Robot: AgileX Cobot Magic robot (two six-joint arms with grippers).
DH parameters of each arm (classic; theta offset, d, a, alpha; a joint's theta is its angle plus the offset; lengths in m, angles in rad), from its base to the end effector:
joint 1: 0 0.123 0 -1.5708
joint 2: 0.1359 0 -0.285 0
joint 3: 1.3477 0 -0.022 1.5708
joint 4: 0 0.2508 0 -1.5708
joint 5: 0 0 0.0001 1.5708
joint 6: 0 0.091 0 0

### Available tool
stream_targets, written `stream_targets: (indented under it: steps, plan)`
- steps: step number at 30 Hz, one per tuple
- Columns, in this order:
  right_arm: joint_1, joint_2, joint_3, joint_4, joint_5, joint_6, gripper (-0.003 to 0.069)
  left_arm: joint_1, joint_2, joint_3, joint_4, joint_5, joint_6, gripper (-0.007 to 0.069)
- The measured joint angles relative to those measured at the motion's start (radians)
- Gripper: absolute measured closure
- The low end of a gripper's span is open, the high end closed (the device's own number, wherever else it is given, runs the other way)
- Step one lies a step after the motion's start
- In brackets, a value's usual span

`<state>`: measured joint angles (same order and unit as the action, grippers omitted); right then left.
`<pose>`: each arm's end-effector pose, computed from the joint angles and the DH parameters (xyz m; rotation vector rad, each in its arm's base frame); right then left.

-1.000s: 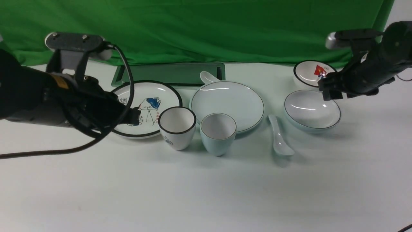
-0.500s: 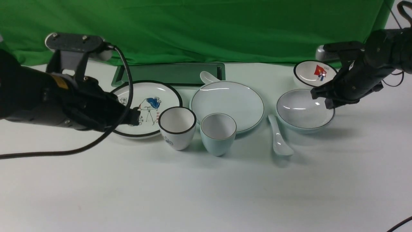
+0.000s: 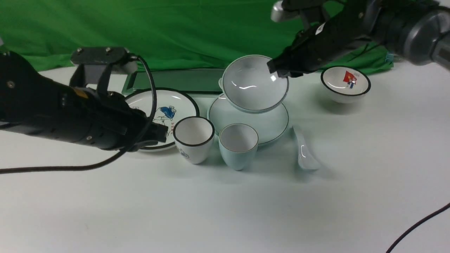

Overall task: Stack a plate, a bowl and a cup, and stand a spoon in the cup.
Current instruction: Use the right arm to put the blue rice bowl into the blue large plate in the middle, then use the left arm to grab a blue teacup

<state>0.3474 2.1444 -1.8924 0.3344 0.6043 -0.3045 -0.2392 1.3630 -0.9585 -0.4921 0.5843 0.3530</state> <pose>0.4667 0.1870 0.2592 -0.5262 2.2674 0.3795 0.2692 -0.0901 0.2841 0.3296 2.4057 -0.4585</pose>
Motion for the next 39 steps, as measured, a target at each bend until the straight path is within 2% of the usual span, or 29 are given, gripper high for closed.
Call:
stream_targets:
  steps: [7,9,12,15,18,21,24,28,33,36,39]
  plan:
    - [0.000,0.112,-0.043,-0.007,-0.006,0.020,0.0587,0.000,0.012,-0.025,-0.065,0.042,0.018,0.0653]
    - [0.000,0.123,-0.043,-0.007,0.006,0.021,0.0586,-0.012,0.048,-0.083,-0.118,0.065,0.037,0.0649]
    - [0.000,0.124,-0.045,-0.007,0.015,0.022,0.0573,-0.040,0.102,-0.153,-0.118,0.092,0.044,0.0635]
    - [0.000,0.124,-0.048,-0.007,0.021,0.023,0.0507,-0.112,0.216,-0.296,-0.051,0.156,0.011,0.0589]
    - [0.000,0.121,-0.053,-0.026,0.036,0.023,0.0403,-0.181,0.324,-0.433,0.082,0.203,-0.061,0.0507]
    - [-0.001,0.111,-0.054,-0.055,0.059,0.026,0.0332,-0.228,0.413,-0.544,0.213,0.238,-0.102,0.0410]
    - [-0.015,0.074,-0.054,-0.068,0.116,0.024,0.0302,-0.255,0.511,-0.650,0.336,0.249,-0.155,0.0305]
    - [-0.059,0.021,-0.055,-0.076,0.205,0.024,0.0298,-0.258,0.618,-0.732,0.399,0.249,-0.169,0.0257]
    - [-0.100,-0.019,-0.055,-0.082,0.319,0.023,0.0298,-0.258,0.708,-0.780,0.418,0.247,-0.136,0.0293]
    - [-0.104,-0.025,-0.055,-0.082,0.358,0.023,0.0298,-0.258,0.738,-0.781,0.418,0.239,-0.104,0.0370]
    - [-0.104,-0.025,-0.055,-0.081,0.367,0.023,0.0298,-0.258,0.752,-0.781,0.401,0.233,-0.076,0.0489]
